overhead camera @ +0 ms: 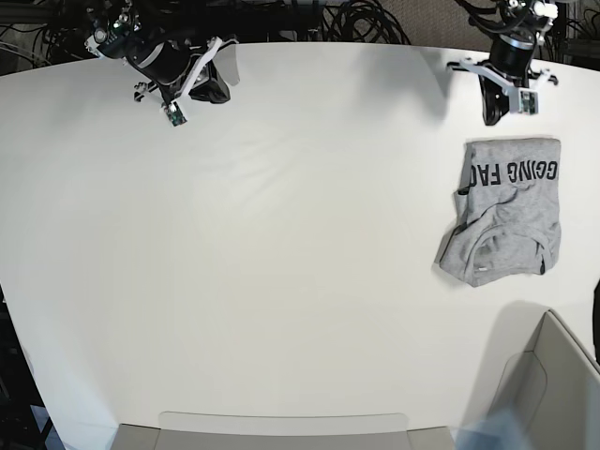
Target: Fold the T-shirt properly
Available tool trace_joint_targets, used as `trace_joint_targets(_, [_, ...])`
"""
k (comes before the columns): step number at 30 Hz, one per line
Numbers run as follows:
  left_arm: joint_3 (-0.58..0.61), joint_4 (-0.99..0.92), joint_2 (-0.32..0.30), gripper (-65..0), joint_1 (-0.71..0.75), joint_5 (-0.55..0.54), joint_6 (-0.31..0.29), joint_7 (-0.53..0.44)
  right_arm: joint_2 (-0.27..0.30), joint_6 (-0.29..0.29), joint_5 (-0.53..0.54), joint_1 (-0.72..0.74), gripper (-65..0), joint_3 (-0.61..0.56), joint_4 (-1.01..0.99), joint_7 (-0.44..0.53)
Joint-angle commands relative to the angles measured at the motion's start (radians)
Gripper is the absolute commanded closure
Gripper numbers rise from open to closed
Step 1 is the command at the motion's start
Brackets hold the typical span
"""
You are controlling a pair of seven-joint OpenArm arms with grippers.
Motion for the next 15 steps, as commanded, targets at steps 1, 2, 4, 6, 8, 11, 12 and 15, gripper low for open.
trace_joint_targets(1, [-0.028, 0.013, -0.004, 0.0, 0.004, 0.004, 0.004, -0.024, 0.009, 0.006, 0.006, -0.035, 0.0, 0.005, 0.018, 0.035])
trace_joint_targets(2, [-0.04, 0.007, 0.004, 0.0, 0.015, 0.015, 0.004, -0.024, 0.009, 0.006, 0.006, -0.06, 0.0, 0.007, 0.018, 0.05])
trace_joint_targets(4, [-0.08, 0.001, 0.008, 0.0, 0.032, 0.023, 0.004, -0.024, 0.009, 0.006, 0.005, -0.126, 0.0, 0.007, 0.017, 0.096])
trace_joint_targets(6, [-0.1, 0.001, 0.008, 0.0, 0.052, 0.023, 0.004, -0.024, 0.009, 0.006, 0.005, -0.186, 0.0, 0.005, 0.017, 0.133])
trace_joint_targets(8, [-0.103, 0.001, 0.008, 0.0, 0.076, 0.023, 0.004, -0.021, 0.009, 0.006, 0.005, -0.232, 0.0, 0.004, 0.017, 0.147])
trace_joint_targets(11, [-0.105, 0.001, 0.008, 0.0, 0.118, 0.023, 0.004, 0.067, 0.009, 0.004, 0.005, -0.305, 0.0, 0.007, 0.017, 0.15])
trace_joint_targets(12, [-0.106, 0.001, 0.008, 0.0, 0.132, 0.023, 0.004, 0.09, 0.009, 0.004, 0.005, -0.33, 0.0, 0.007, 0.017, 0.15])
trace_joint_targets(15, [-0.138, -0.001, 0.025, 0.0, 0.176, 0.023, 0.004, 0.117, 0.009, 0.004, -0.017, -0.391, 0.0, 0.007, 0.015, 0.15])
